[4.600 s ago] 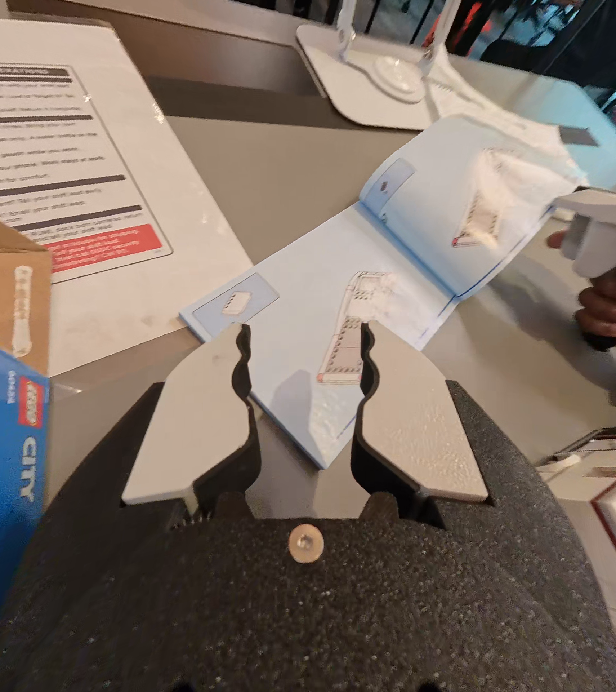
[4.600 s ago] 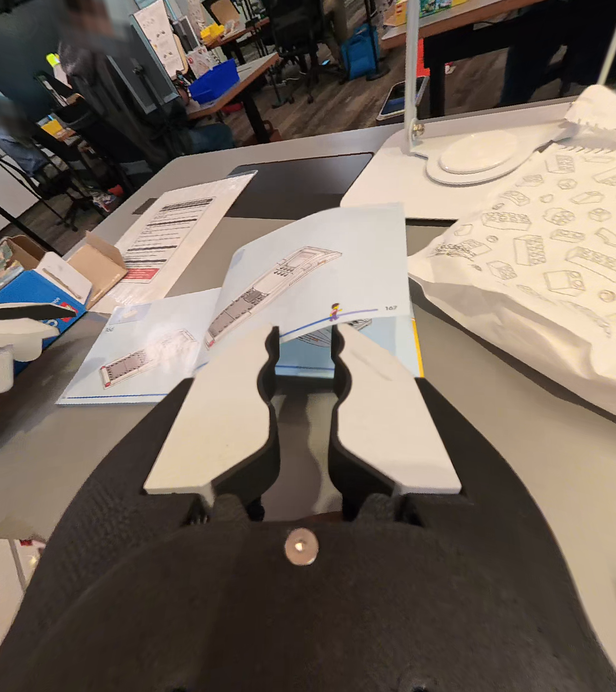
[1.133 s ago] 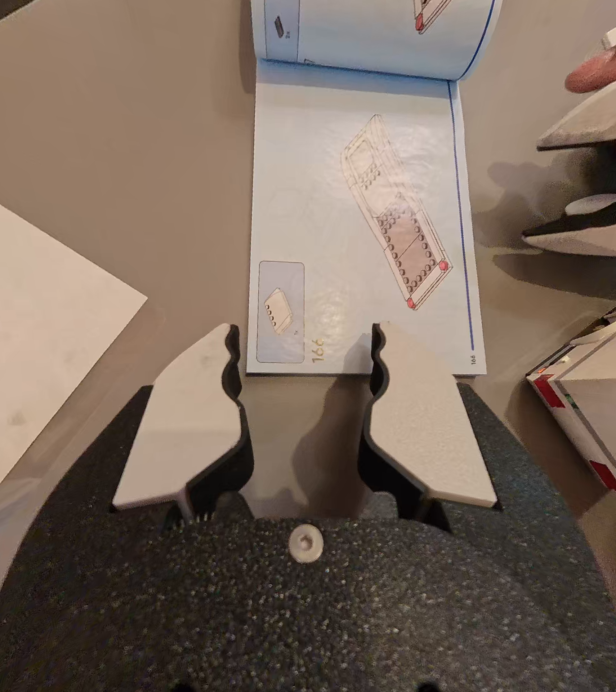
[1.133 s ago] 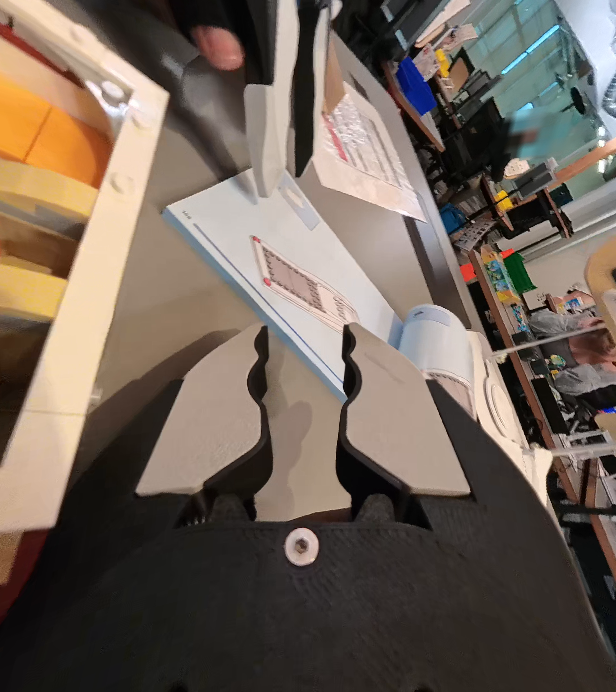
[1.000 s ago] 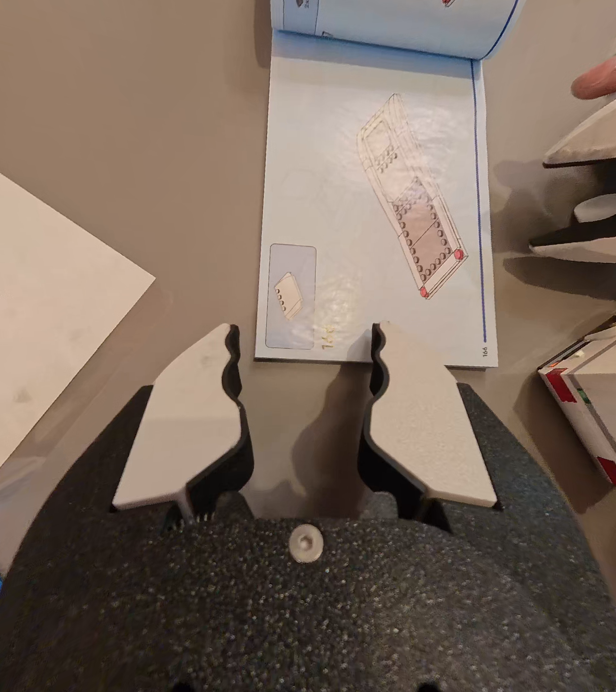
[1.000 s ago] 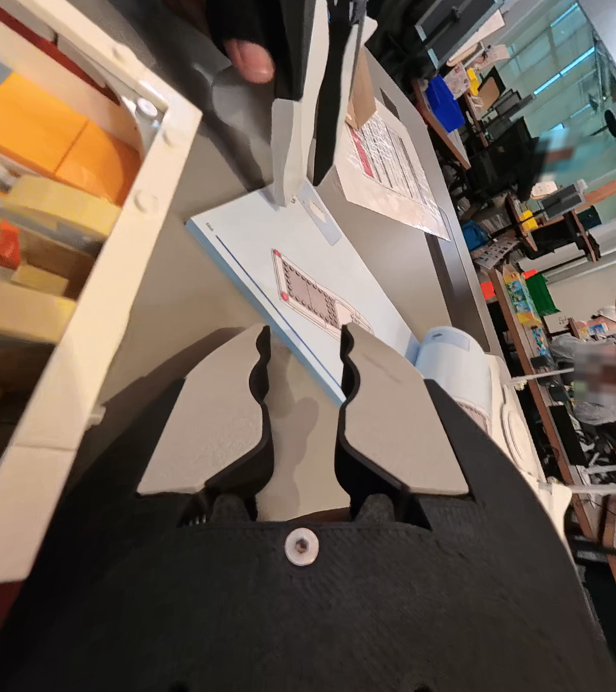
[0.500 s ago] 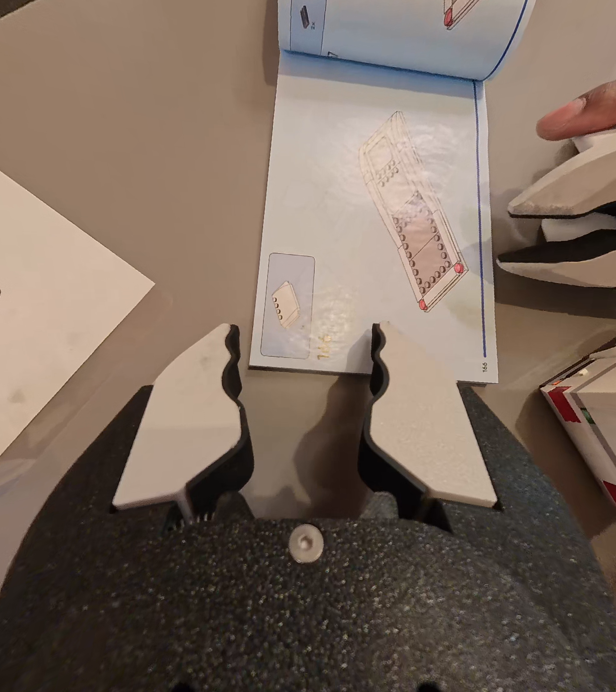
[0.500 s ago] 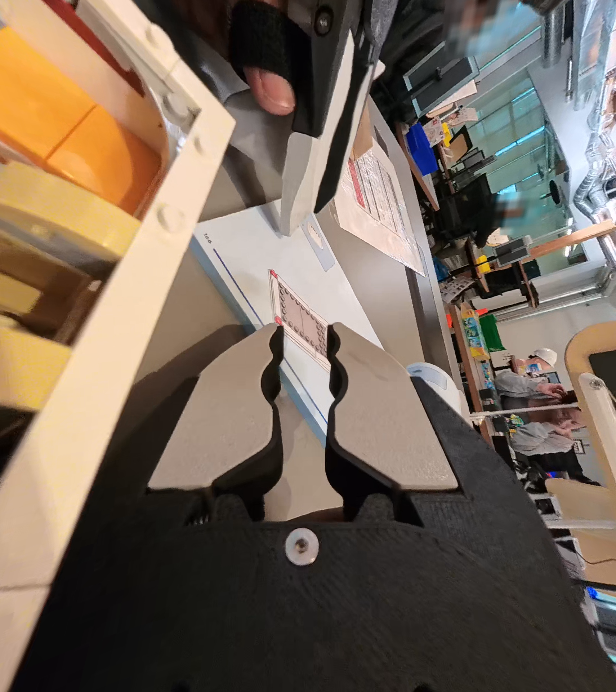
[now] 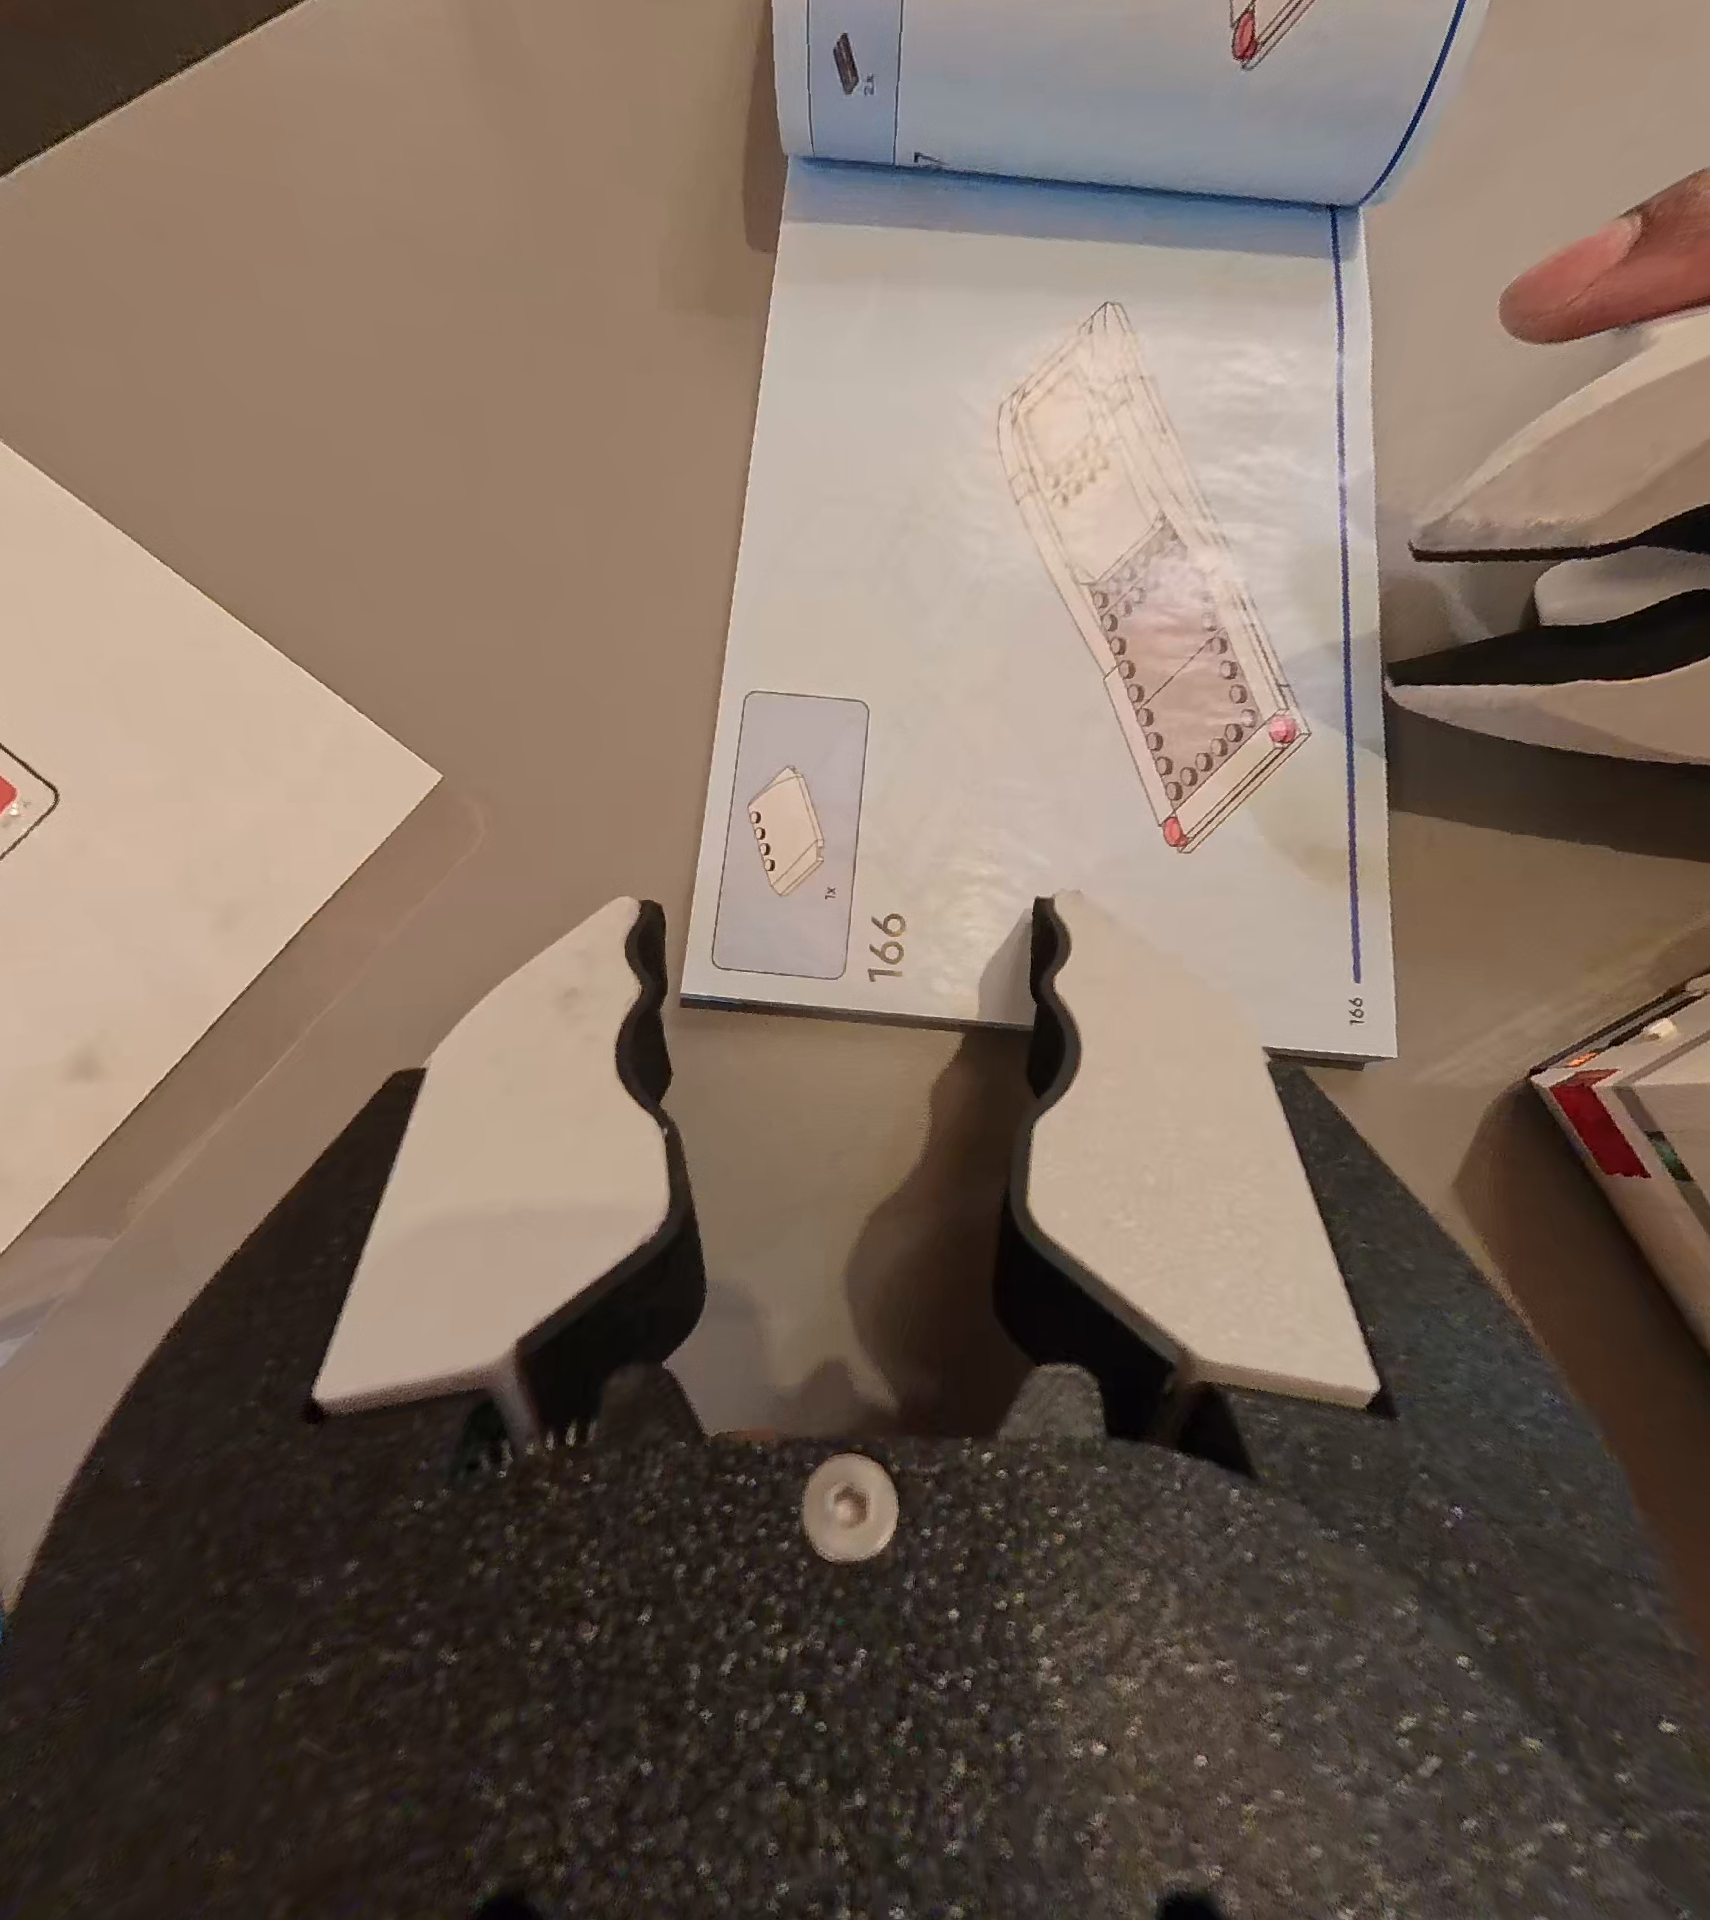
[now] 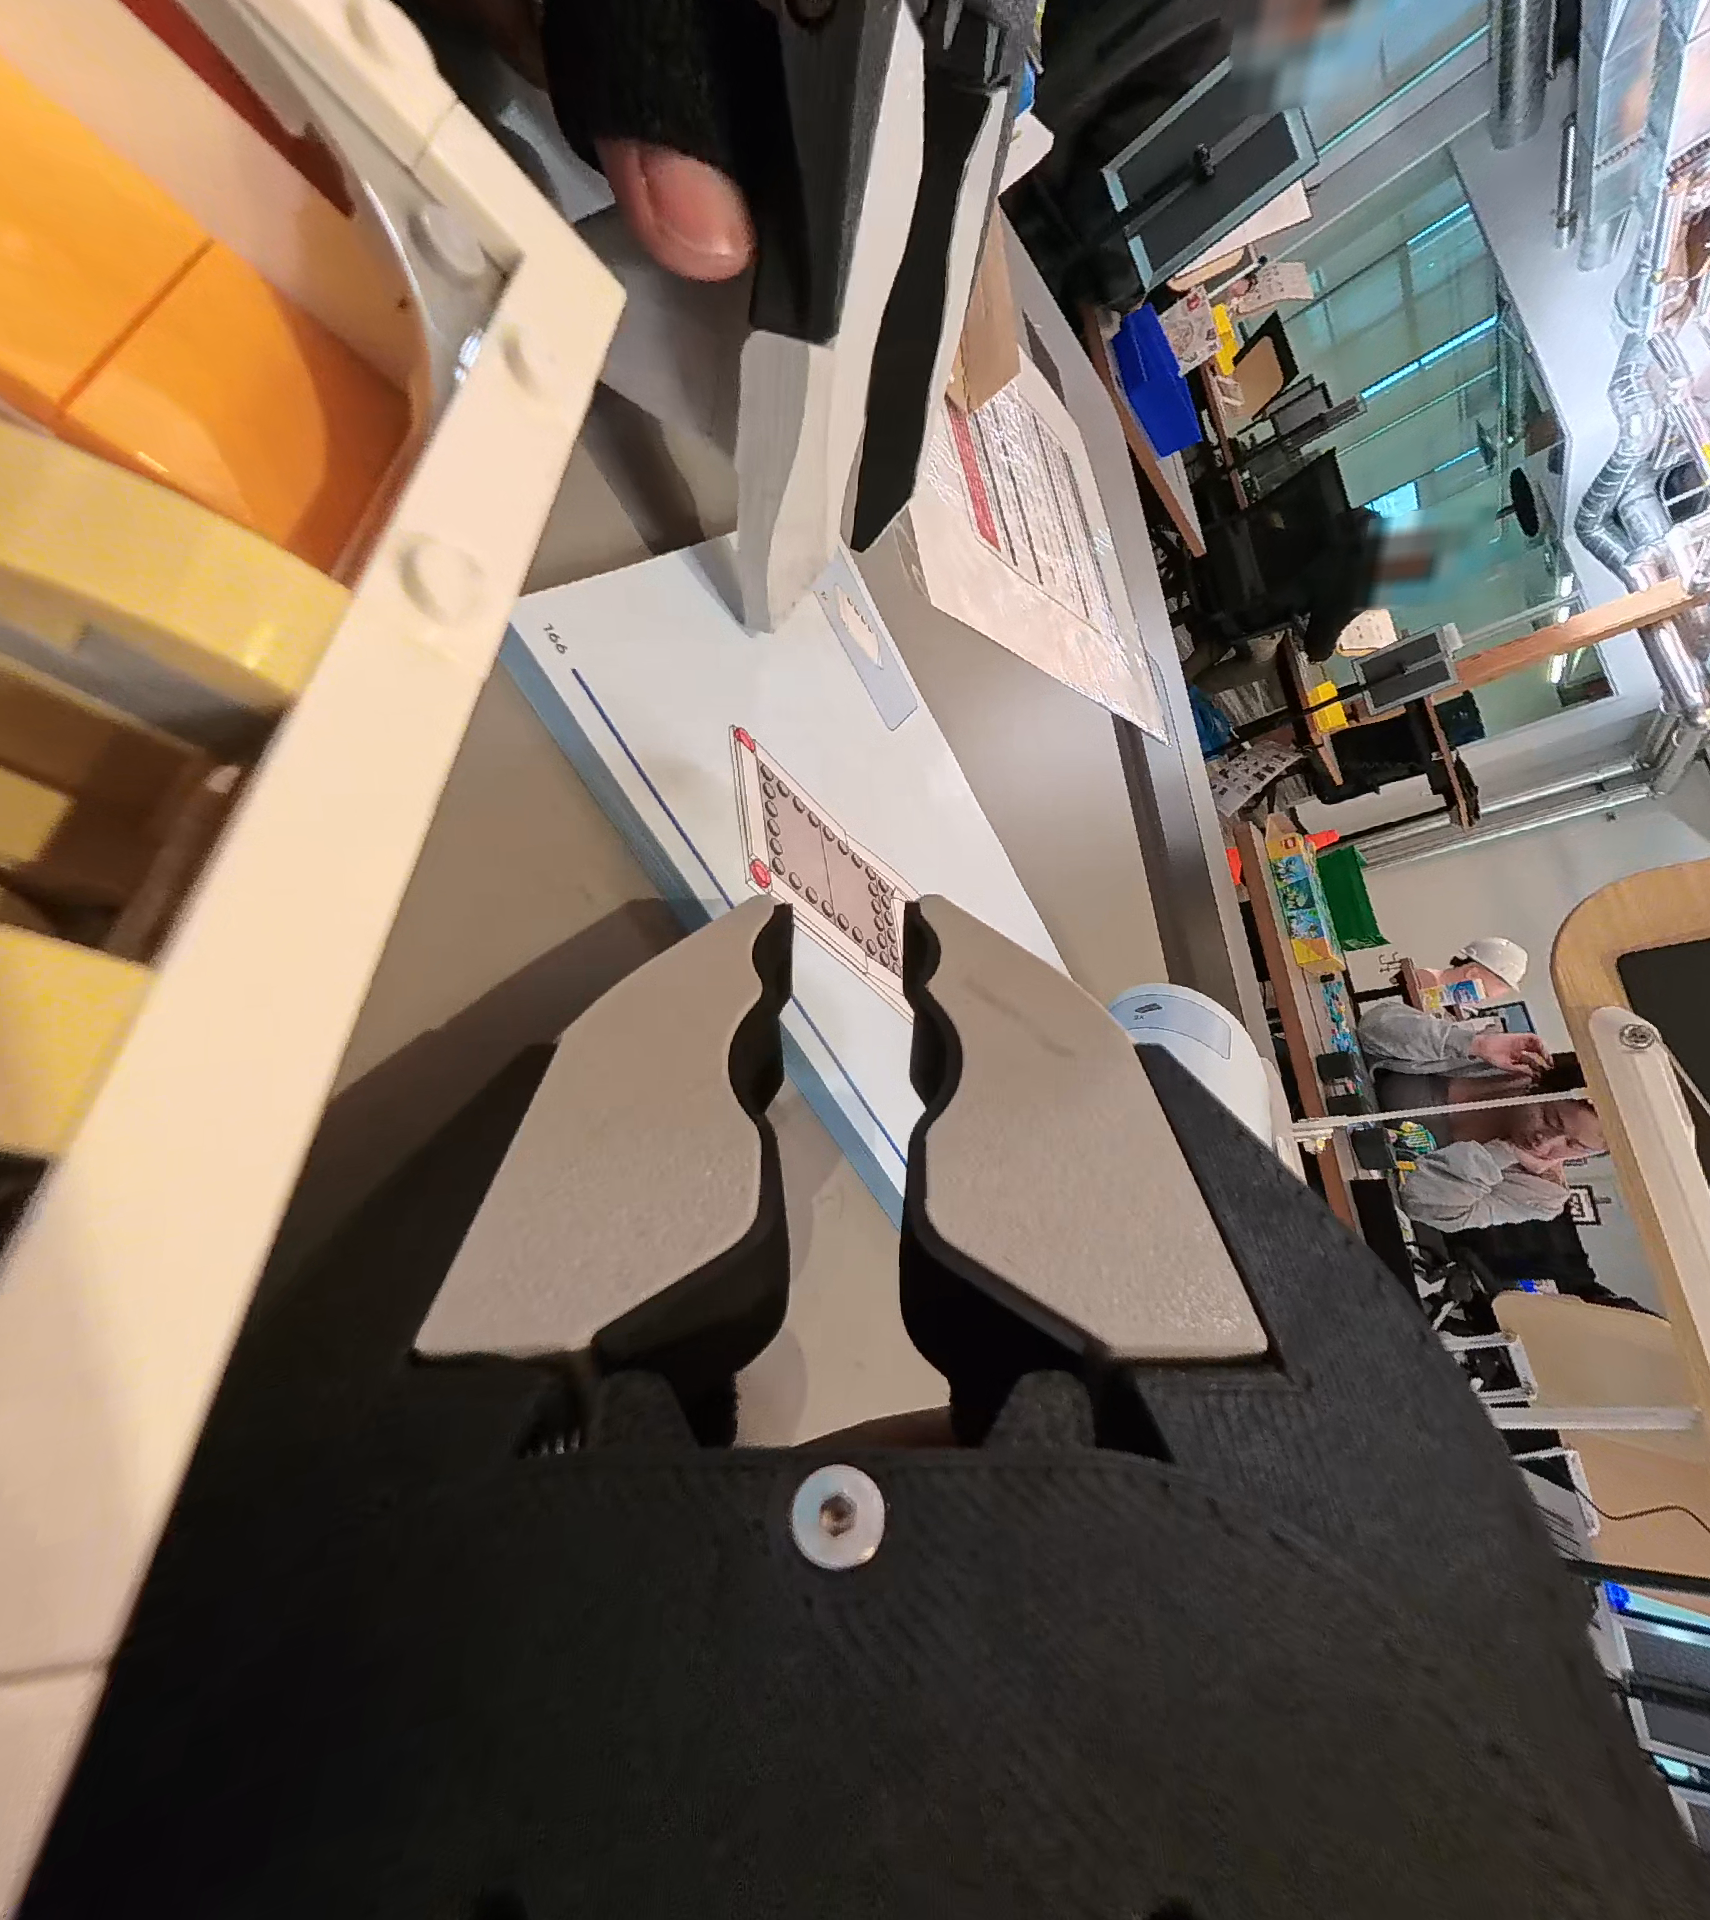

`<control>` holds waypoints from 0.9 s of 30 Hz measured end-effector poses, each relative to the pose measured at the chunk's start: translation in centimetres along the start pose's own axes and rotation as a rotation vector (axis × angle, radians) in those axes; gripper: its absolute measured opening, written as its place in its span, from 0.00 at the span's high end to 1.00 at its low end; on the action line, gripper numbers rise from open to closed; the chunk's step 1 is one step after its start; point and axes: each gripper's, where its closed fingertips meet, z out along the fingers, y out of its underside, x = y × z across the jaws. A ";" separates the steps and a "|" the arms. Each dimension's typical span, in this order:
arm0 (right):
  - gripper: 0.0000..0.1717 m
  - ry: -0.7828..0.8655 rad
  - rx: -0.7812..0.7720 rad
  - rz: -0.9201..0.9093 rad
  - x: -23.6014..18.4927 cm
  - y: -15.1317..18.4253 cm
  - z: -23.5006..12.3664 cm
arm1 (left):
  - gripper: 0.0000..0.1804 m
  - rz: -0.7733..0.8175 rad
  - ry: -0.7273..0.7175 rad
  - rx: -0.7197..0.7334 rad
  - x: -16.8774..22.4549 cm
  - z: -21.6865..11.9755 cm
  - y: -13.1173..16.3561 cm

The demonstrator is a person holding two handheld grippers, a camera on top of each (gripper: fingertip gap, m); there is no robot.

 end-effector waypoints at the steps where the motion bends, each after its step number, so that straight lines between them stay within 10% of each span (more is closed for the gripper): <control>1: 0.88 0.000 0.000 -0.001 0.0 0.0 0.0 | 0.62 0.005 -0.002 -0.006 0.0 0.0 0.1; 27: 0.88 0.017 -0.002 -0.008 0.1 0.0 0.0 | 0.67 -0.222 0.096 0.024 0.0 -0.8 -0.2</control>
